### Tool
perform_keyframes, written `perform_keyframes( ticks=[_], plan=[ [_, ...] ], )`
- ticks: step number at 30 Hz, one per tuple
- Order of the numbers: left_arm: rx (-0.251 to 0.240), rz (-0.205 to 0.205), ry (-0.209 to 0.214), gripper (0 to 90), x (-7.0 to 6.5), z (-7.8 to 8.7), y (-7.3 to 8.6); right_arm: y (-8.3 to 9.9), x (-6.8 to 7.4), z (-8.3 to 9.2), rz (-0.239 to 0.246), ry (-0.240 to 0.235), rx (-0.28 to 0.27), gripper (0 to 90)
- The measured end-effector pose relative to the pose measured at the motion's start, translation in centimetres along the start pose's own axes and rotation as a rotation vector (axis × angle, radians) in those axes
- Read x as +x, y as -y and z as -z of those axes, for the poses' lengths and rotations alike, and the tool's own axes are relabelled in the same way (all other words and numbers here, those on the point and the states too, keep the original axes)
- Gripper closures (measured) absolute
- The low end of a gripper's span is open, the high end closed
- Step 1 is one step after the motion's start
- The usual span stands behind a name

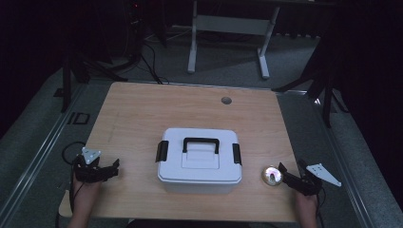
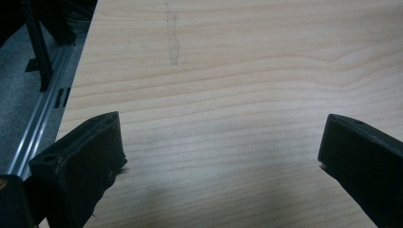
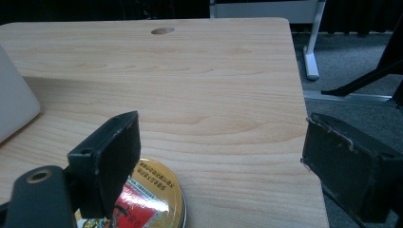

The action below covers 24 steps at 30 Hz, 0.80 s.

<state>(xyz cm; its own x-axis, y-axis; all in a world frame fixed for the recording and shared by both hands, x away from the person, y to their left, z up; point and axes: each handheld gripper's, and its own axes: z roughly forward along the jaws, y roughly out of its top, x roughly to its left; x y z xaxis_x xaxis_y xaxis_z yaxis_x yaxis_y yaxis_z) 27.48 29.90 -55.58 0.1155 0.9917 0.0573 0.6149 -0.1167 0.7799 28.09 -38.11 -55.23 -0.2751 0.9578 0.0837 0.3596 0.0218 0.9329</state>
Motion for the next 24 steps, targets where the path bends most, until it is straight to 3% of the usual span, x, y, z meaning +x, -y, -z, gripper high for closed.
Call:
perform_keyframes(
  ticks=[4, 12, 15, 20, 24],
  plan=[
    [-0.007, 0.003, -0.007, 0.7, 0.0, 0.1, 0.0, 0.0, 0.0, 0.0, 0.000, 0.000, 0.001, 12.1],
    [-0.031, -0.018, 0.024, 0.7, -0.1, 0.3, 0.1, 0.0, 0.0, 0.0, 0.000, -0.001, 0.000, 12.1],
    [-0.021, -0.072, 0.058, 0.7, -0.2, 0.3, -0.1, 0.0, 0.0, 0.0, 0.001, -0.001, 0.000, 12.1],
    [0.021, -0.172, 0.187, 0.7, -0.5, 0.1, -0.6, 0.0, 0.0, 0.0, 0.000, -0.003, 0.001, 12.1],
    [0.112, -0.283, 0.253, 0.7, -1.0, -0.4, -1.0, 0.0, 0.0, 0.0, 0.000, -0.004, 0.002, 12.1]
  ],
)
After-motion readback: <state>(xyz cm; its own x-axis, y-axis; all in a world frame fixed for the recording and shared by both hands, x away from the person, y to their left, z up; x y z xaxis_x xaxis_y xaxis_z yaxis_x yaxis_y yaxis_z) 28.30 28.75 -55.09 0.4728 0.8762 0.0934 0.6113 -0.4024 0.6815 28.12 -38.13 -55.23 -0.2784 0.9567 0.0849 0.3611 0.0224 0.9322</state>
